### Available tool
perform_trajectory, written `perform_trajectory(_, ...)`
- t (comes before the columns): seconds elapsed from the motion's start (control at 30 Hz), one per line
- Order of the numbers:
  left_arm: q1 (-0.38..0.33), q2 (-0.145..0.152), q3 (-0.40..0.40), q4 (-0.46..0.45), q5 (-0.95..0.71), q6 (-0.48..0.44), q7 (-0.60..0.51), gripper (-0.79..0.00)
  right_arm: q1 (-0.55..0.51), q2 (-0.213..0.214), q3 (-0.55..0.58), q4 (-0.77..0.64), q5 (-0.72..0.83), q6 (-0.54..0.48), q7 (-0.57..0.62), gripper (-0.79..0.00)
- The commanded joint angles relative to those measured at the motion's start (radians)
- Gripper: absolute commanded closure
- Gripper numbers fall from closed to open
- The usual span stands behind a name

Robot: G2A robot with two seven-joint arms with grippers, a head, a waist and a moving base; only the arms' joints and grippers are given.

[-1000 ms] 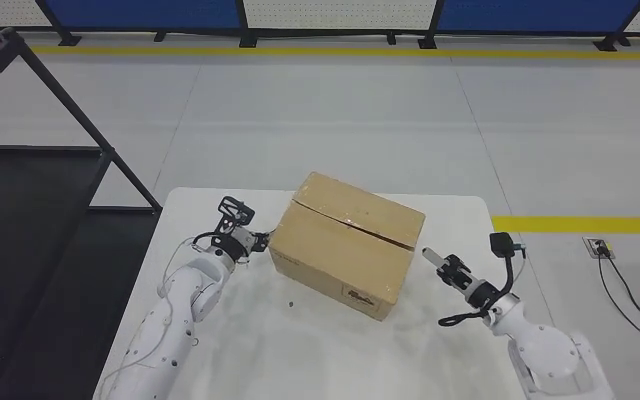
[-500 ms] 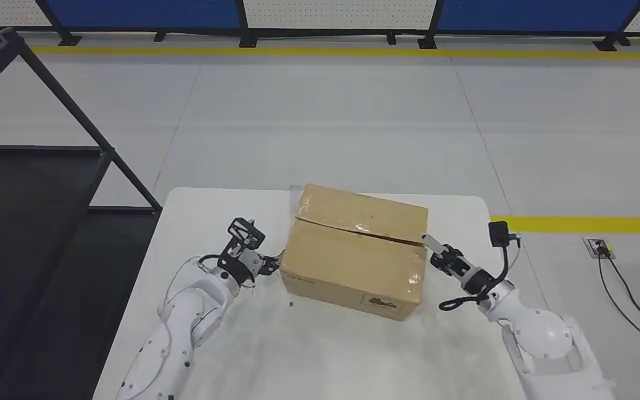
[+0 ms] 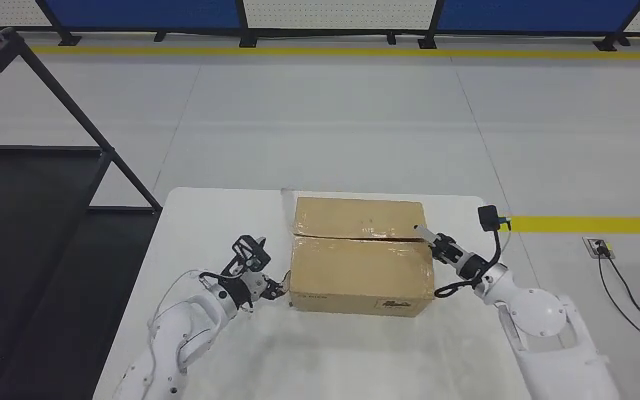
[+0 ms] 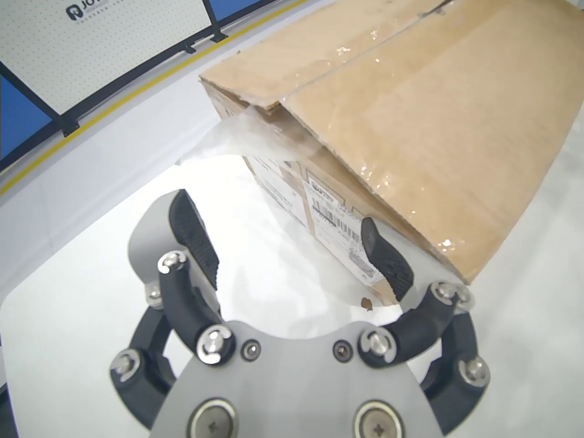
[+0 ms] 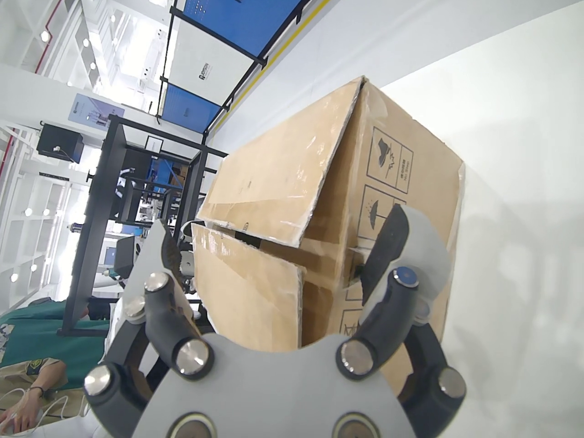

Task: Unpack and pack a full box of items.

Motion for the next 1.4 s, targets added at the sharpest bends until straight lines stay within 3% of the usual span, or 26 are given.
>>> perform_trajectory(0.0, 0.003, 0.003, -0.037, -0.003, -0.064, 0.008, 0.006, -0.785, 0.005, 0.000, -0.003, 0.007, 0.007, -0.011, 0.005, -0.785)
perform_trajectory(0.27, -0.022, 0.006, -0.210, 0.063, -0.226, 0.254, 0.078, -0.785, 0.016, 0.001, -0.030, 0.022, 0.030, -0.060, 0.039, -0.785)
perform_trajectory(0.37, -0.032, 0.007, -0.228, 0.090, -0.211, 0.320, 0.071, -0.785, 0.018, 0.002, -0.042, 0.027, 0.023, -0.084, 0.049, -0.785)
perform_trajectory(0.53, -0.048, 0.009, -0.198, 0.132, -0.144, 0.318, 0.034, -0.785, 0.013, 0.004, -0.048, 0.035, 0.037, -0.117, 0.053, -0.785)
perform_trajectory(0.63, -0.071, 0.008, -0.157, 0.168, -0.082, 0.318, 0.017, -0.785, -0.004, 0.004, -0.026, 0.034, 0.064, -0.110, -0.007, -0.785)
perform_trajectory(0.9, -0.204, -0.009, -0.028, 0.336, 0.027, 0.307, 0.018, -0.785, -0.120, 0.018, 0.084, -0.058, 0.127, -0.139, -0.080, -0.785)
perform_trajectory(1.0, -0.204, -0.009, -0.028, 0.336, 0.027, 0.307, 0.018, -0.785, -0.167, 0.026, 0.115, -0.107, 0.085, -0.133, -0.059, -0.785)
perform_trajectory(1.23, -0.204, -0.009, -0.028, 0.335, 0.032, 0.311, 0.019, -0.785, -0.167, 0.026, 0.115, -0.107, 0.085, -0.133, -0.059, -0.785)
perform_trajectory(1.33, -0.216, -0.010, 0.006, 0.360, 0.151, 0.375, 0.036, -0.785, -0.174, 0.025, 0.106, -0.117, 0.080, -0.125, -0.078, -0.785)
perform_trajectory(1.37, -0.226, -0.014, 0.023, 0.376, 0.135, 0.340, 0.052, -0.785, -0.173, 0.025, 0.102, -0.118, 0.078, -0.121, -0.084, -0.785)
